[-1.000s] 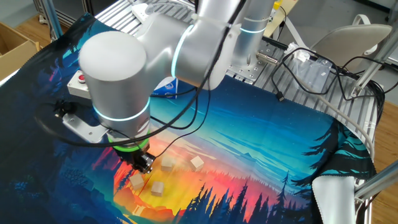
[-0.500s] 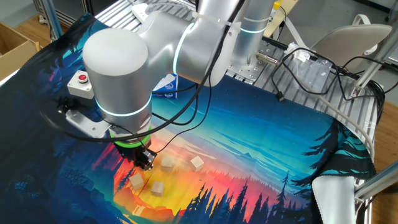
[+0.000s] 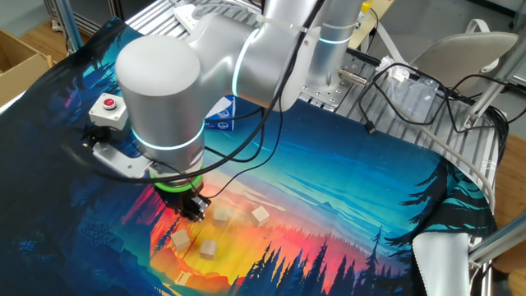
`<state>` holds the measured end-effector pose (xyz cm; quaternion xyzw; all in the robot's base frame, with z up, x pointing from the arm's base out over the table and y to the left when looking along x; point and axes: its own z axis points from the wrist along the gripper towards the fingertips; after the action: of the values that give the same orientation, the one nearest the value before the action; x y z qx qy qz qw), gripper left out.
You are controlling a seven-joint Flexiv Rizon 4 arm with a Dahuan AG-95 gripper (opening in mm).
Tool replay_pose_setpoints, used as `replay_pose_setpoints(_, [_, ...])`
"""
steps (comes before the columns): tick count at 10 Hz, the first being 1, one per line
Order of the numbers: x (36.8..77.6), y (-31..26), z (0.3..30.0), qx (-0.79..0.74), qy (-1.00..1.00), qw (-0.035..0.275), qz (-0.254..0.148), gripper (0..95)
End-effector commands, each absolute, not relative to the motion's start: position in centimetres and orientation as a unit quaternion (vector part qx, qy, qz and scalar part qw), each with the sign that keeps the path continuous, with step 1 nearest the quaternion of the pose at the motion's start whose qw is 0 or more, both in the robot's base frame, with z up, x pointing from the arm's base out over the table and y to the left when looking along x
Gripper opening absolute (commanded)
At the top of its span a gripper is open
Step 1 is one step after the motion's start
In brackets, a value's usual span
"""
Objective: Stack the blocks in a vertical line of five
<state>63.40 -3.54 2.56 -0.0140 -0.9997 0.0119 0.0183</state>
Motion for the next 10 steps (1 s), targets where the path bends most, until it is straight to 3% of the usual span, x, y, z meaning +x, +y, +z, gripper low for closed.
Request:
replay_pose_setpoints(1, [63.21,-3.48,2.61,-0.014,-1.0,0.018,0.013,19.0])
replay_pose_setpoints(5, [62.64,-3.31,2.52,-0.01,-1.0,0.015,0.013,19.0])
replay_pose_setpoints(6, [62.61,-3.33,2.71,0.007,-1.0,0.017,0.016,0.0])
replay_pose_setpoints(10, [62.6,-3.33,2.71,0.011,-1.0,0.018,0.014,0.0])
